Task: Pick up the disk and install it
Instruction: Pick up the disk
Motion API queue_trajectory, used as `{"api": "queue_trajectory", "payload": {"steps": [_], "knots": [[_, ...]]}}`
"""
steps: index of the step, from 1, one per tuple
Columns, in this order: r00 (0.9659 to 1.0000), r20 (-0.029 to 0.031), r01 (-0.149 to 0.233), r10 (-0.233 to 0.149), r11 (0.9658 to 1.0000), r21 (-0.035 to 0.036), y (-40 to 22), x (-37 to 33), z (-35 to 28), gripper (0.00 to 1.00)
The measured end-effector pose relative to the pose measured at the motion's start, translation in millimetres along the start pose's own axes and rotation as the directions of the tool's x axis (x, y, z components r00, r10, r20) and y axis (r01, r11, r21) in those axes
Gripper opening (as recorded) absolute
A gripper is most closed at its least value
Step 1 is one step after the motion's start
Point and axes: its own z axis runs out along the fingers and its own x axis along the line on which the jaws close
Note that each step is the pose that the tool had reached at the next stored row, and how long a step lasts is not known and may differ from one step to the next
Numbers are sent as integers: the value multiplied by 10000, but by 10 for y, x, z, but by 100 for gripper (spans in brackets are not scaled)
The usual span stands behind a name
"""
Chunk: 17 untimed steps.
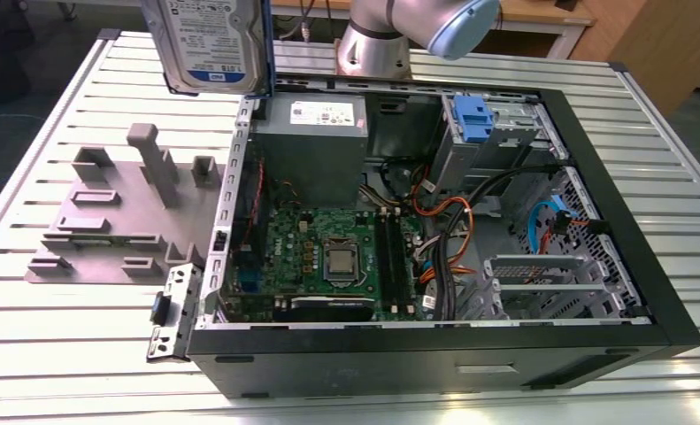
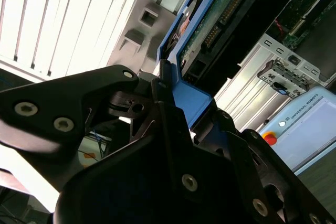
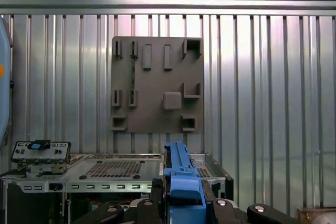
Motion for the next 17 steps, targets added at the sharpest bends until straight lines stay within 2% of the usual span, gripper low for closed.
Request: {"api": "queue_trajectory", "payload": {"steps": [17], "knots": [[10000, -1, 1, -1, 10000, 0, -49, -1, -1, 36]]}}
